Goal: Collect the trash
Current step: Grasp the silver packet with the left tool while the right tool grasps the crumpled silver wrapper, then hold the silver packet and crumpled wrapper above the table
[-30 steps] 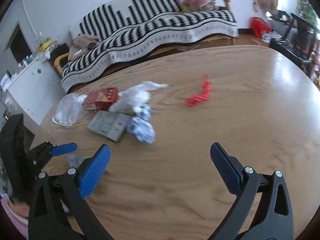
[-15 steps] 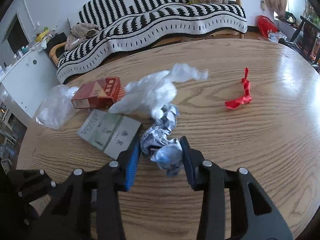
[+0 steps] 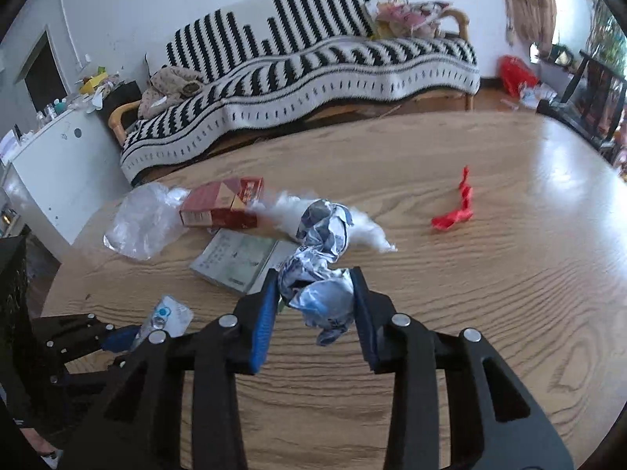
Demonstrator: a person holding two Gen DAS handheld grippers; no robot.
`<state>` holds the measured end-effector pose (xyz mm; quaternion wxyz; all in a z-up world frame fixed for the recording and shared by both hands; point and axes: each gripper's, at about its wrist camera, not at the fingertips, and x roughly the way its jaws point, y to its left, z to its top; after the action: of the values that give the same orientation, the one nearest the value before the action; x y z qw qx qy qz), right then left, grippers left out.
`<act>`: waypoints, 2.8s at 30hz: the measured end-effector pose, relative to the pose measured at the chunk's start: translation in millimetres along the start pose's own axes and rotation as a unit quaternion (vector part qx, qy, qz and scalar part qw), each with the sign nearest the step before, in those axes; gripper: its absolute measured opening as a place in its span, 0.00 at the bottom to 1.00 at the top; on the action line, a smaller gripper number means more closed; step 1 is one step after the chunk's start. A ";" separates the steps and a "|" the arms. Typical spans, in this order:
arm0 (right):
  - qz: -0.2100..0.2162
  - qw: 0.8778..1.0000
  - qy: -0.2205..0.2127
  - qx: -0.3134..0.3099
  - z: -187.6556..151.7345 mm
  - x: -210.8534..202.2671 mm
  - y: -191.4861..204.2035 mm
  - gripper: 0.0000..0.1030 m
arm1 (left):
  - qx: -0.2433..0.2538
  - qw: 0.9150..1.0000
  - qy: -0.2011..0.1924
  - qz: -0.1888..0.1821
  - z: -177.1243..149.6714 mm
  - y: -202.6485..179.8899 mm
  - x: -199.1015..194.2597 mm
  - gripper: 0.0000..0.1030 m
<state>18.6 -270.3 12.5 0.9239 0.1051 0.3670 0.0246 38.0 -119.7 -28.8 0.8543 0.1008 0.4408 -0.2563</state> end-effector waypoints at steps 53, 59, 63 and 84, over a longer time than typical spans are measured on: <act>0.006 1.000 -0.004 -0.017 -2.4 2.9 -16.7 0.36 | -0.024 1.000 -0.018 -0.002 12.4 -3.3 3.0 0.21; 0.006 1.000 -0.002 -0.017 -2.8 3.2 -17.0 0.37 | -0.023 1.000 -0.017 -0.002 12.5 -4.1 3.0 0.21; 0.006 1.000 -0.003 -0.017 -2.8 2.8 -17.1 0.37 | -0.021 1.000 -0.017 -0.004 12.5 -5.1 3.6 0.21; -0.008 1.000 -0.002 -0.009 -3.1 6.9 -15.6 0.37 | -0.029 0.999 -0.028 -0.015 11.5 2.0 -1.4 0.16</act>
<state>21.0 -284.1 2.4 0.9257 0.0941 0.3657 0.0206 46.5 -122.1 -21.1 0.8649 0.0624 0.4254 -0.2590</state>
